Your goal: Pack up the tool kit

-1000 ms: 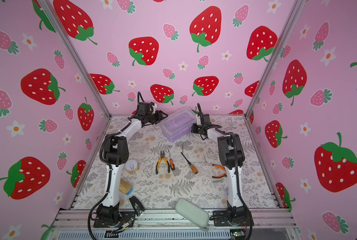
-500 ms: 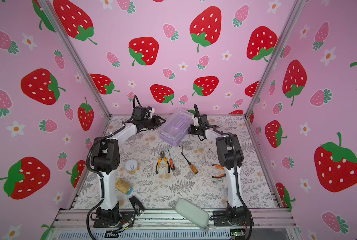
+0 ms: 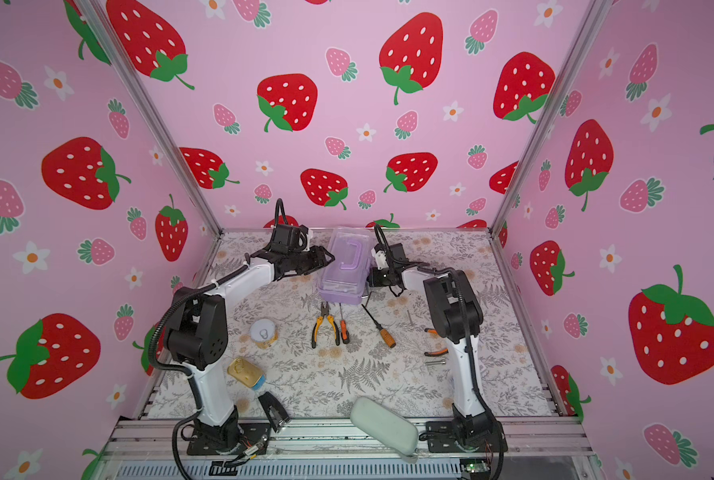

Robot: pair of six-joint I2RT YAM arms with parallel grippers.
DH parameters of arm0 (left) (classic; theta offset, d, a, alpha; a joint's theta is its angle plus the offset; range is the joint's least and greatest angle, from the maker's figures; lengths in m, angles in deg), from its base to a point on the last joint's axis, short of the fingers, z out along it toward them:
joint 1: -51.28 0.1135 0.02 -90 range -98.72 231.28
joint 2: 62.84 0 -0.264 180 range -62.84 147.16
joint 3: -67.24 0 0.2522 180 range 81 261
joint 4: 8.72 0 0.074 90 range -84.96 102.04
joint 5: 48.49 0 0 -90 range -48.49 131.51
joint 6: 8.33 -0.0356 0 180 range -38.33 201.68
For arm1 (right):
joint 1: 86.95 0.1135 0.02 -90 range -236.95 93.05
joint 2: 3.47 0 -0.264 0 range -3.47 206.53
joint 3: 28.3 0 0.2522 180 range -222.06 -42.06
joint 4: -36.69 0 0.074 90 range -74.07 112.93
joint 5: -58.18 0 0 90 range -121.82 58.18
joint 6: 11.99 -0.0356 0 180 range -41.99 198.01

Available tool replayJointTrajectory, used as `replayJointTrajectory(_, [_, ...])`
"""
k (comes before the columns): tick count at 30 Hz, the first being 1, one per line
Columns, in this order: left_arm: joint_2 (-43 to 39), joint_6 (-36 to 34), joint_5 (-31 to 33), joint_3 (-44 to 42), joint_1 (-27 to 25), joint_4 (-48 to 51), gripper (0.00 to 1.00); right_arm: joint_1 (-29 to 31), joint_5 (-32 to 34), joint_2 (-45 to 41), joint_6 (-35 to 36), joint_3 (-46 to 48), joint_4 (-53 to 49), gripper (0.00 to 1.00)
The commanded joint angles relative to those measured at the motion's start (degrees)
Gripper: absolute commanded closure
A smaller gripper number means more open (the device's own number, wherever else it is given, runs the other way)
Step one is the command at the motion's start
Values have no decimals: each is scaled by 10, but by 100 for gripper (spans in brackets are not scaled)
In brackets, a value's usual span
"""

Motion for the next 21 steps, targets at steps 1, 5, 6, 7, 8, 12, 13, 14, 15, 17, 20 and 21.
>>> replayJointTrajectory(1, [-18, -8, 56, -5, -14, 45, 31, 7, -20, -43, 34, 8, 20, 92])
replayJointTrajectory(5, [-15, -21, 100, 27, -12, 84, 24, 7, -10, -59, 39, 21, 20, 91])
replayJointTrajectory(6, [-14, -25, 107, 37, -12, 91, 23, 7, -7, -62, 42, 24, 21, 91])
replayJointTrajectory(7, [-12, -31, 113, 49, -12, 98, 22, 8, -3, -67, 44, 28, 22, 91])
replayJointTrajectory(8, [-10, -37, 119, 62, -12, 104, 20, 7, 1, -72, 47, 32, 21, 91])
replayJointTrajectory(12, [7, -61, 169, 129, -12, 146, 14, 7, 8, -87, 57, 40, 22, 90])
replayJointTrajectory(13, [16, -68, 181, 154, -12, 163, 13, 6, 8, -89, 59, 41, 22, 87])
replayJointTrajectory(14, [27, -76, 188, 179, -12, 178, 12, 6, 6, -91, 59, 43, 24, 86])
replayJointTrajectory(15, [37, -86, 193, 199, -14, 192, 11, 4, 3, -92, 57, 45, 28, 85])
replayJointTrajectory(17, [62, -115, 205, 251, -17, 223, 7, -2, -12, -94, 50, 53, 45, 81])
replayJointTrajectory(20, [111, -169, 229, 343, -25, 291, 1, -21, -64, -95, 12, 76, 98, 77])
replayJointTrajectory(21, [128, -183, 235, 369, -28, 311, 1, -27, -86, -93, -7, 83, 118, 75])
